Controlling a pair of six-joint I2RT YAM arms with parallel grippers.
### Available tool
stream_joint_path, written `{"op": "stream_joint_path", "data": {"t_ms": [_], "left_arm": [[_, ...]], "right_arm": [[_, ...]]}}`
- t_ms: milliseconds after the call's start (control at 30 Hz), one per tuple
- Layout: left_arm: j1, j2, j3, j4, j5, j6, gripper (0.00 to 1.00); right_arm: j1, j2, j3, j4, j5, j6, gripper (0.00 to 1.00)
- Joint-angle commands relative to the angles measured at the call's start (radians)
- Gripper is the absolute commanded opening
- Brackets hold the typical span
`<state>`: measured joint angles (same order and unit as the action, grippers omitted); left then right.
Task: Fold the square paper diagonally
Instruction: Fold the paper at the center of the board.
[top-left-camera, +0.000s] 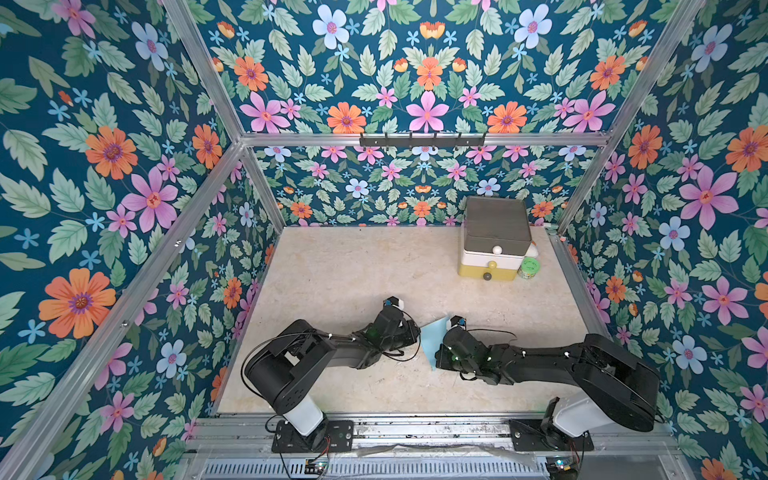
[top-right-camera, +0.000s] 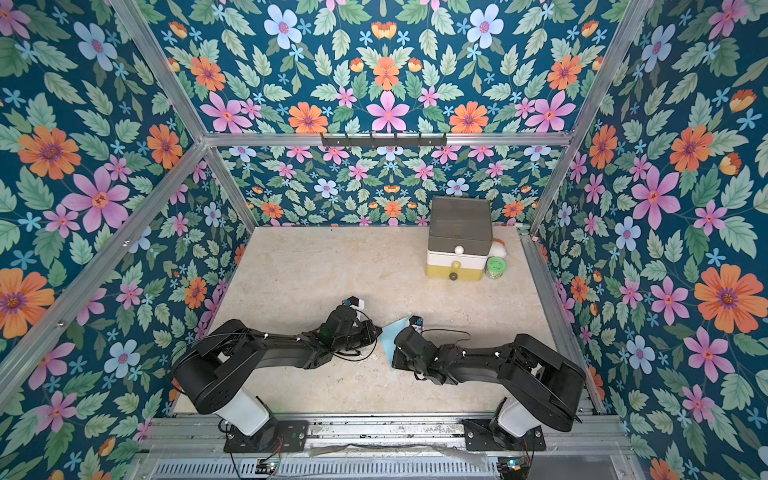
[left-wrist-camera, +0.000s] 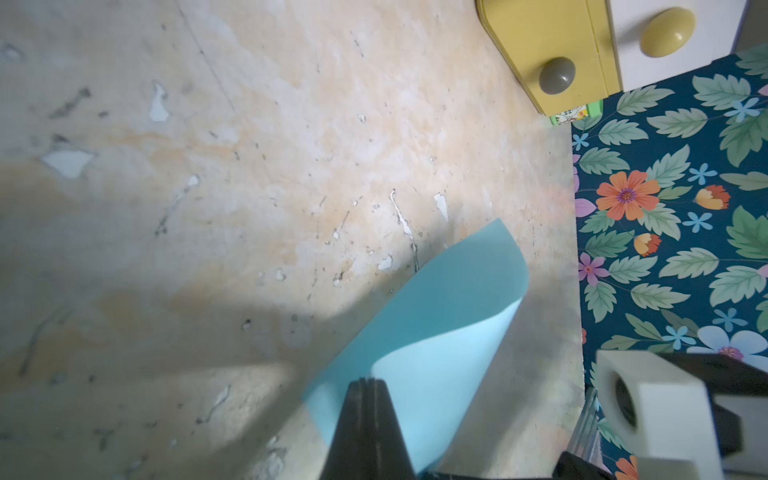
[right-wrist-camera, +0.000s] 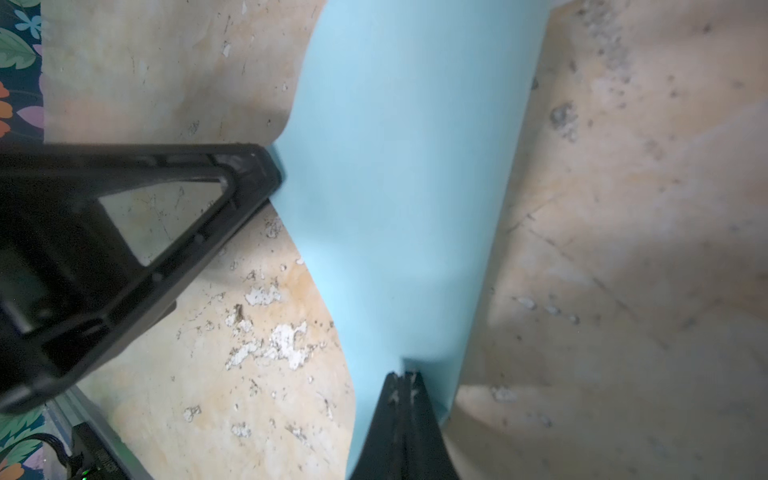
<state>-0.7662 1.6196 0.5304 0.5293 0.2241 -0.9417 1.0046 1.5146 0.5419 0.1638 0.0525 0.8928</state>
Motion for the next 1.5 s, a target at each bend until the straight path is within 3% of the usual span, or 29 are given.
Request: {"op": "stream_joint_path", "data": {"t_ms": [0, 767, 1100, 1267, 1467], "left_arm": [[-0.007, -0.014, -0.01, -0.007, -0.035, 0.001, 0.0], [-0.081, 0.034, -0.092, 0.05, -0.138, -0.092, 0.0], [-0.082, 0.047, -0.104, 0.059, -0.143, -0.085, 0.0], [-0.083, 0.036, -0.106, 0.065, -0.131, -0.078, 0.0], [-0.084, 0.011, -0.104, 0.05, -0.12, -0.064, 0.0]], "right_arm": [[-0.003, 0.001, 0.001, -0.125, 0.028, -0.008, 0.06], [-0.042, -0.019, 0.034, -0.126, 0.065, 0.02, 0.3], [-0.148, -0.092, 0.105, -0.164, 0.079, -0.068, 0.52], [-0.244, -0.045, 0.116, -0.037, -0.092, -0.167, 0.63], [-0.304, 0.044, 0.123, 0.096, -0.253, -0.224, 0.6]]}}
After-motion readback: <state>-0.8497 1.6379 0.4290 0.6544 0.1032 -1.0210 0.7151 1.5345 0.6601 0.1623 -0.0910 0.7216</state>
